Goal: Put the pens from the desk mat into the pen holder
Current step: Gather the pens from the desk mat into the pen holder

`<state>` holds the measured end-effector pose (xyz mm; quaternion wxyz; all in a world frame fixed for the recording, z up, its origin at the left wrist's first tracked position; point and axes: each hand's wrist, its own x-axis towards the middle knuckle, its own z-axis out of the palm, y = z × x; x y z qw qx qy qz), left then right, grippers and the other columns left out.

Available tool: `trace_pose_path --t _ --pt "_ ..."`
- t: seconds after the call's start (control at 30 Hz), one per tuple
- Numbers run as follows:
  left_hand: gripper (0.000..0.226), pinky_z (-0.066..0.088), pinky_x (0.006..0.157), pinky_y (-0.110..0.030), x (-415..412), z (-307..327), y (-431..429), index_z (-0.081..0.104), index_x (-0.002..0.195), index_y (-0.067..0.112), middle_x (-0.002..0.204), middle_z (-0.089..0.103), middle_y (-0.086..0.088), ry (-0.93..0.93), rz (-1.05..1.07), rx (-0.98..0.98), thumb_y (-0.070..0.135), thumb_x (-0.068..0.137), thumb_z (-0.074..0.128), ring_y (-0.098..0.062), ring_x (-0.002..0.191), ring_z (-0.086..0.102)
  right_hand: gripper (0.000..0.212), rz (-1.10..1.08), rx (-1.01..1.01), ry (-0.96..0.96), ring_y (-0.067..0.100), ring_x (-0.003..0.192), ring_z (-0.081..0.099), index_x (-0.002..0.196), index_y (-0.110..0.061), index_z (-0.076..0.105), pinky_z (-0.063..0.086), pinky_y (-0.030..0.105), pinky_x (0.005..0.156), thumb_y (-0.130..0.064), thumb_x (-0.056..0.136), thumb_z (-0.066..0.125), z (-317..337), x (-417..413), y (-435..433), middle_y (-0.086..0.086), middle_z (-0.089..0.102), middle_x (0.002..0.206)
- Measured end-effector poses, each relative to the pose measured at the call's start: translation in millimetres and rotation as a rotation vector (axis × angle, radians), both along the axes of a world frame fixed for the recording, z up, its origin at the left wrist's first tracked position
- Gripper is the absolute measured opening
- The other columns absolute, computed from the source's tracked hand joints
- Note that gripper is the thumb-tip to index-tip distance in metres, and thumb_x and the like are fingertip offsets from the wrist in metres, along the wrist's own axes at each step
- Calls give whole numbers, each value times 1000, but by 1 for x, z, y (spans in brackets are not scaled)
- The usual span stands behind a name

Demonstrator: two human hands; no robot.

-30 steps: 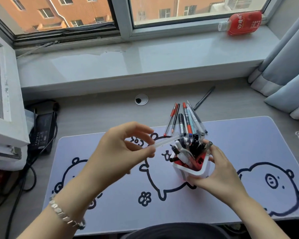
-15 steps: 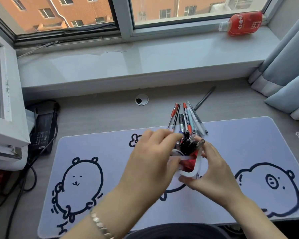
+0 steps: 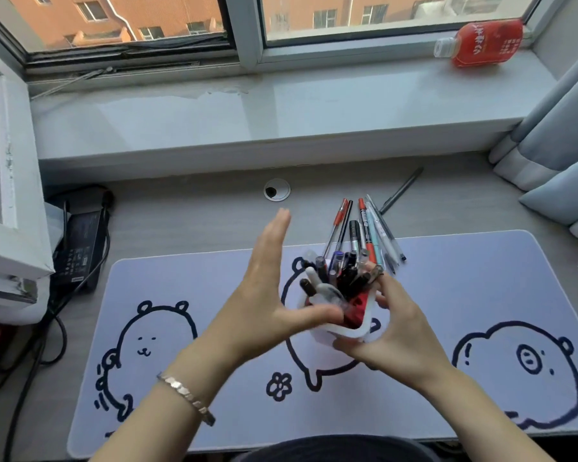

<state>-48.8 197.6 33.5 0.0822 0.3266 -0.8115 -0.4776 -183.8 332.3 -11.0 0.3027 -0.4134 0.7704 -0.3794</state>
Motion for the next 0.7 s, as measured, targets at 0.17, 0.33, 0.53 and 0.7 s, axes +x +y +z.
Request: trace_pose_path --t 0.17,0.33,0.53,0.7 --pt "120 40 98 -11 9 -24 4 -1 128 65 140 34 26 -28 -69 198 33 53 87 6 123 42 88 154 -30 -48 -7 113 49 128 -42 34 39 3 88 -39 55 84 4 -4 -14 -25 50 123" --pt "106 45 87 -12 21 -39 3 24 120 65 110 54 18 104 122 178 16 52 89 2 102 57 104 576 335 23 -22 120 19 136 -51 1 27 7 96 -25 69 77 9 -34 -42 -39 12 133" --pt "101 44 88 -9 36 -43 -8 27 116 64 105 55 4 136 359 144 14 53 88 4 101 55 44 504 411 712 22 114 48 122 -17 54 37 26 76 5 84 49 -44 -81 -117 3 52 124" --pt "101 43 81 -3 47 -45 -13 26 115 66 114 55 6 144 412 157 19 51 89 2 108 54 30 824 397 1055 27 102 52 106 -8 59 48 35 76 1 77 60 -69 -88 -141 11 55 112"
